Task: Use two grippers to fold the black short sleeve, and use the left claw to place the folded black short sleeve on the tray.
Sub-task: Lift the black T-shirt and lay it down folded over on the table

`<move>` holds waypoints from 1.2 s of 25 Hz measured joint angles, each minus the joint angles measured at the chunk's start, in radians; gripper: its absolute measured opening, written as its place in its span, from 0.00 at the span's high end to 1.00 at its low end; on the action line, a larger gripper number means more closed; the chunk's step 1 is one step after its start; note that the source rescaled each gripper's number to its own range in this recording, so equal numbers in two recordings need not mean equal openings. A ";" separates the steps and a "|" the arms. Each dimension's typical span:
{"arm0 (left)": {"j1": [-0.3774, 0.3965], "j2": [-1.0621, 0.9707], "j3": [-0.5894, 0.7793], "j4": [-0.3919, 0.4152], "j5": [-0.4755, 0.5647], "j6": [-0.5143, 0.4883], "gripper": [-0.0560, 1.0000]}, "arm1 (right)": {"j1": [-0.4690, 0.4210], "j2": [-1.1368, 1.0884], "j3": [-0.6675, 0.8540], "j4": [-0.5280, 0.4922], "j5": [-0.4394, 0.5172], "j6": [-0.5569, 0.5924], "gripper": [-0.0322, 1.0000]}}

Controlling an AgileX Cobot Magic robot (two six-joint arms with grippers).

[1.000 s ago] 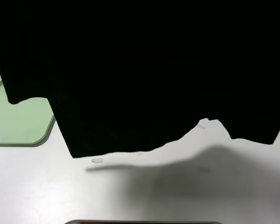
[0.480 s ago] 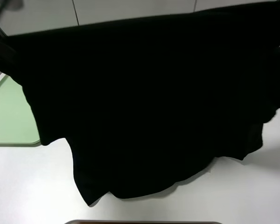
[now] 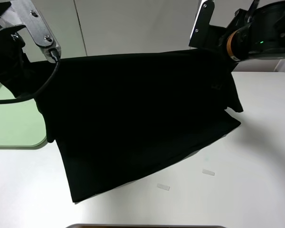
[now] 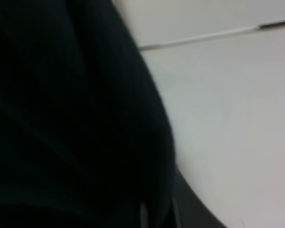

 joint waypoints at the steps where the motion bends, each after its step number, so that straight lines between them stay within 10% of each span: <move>1: -0.001 0.000 0.006 0.012 -0.004 0.002 0.95 | -0.009 0.029 -0.022 -0.027 -0.005 0.048 0.97; 16: -0.007 0.004 0.198 0.235 -0.116 0.117 0.95 | -0.066 0.215 -0.246 -0.220 -0.288 0.113 0.97; 30: -0.007 0.002 0.392 0.252 -0.367 0.288 0.95 | -0.070 0.379 -0.206 -0.186 -0.234 -0.126 0.97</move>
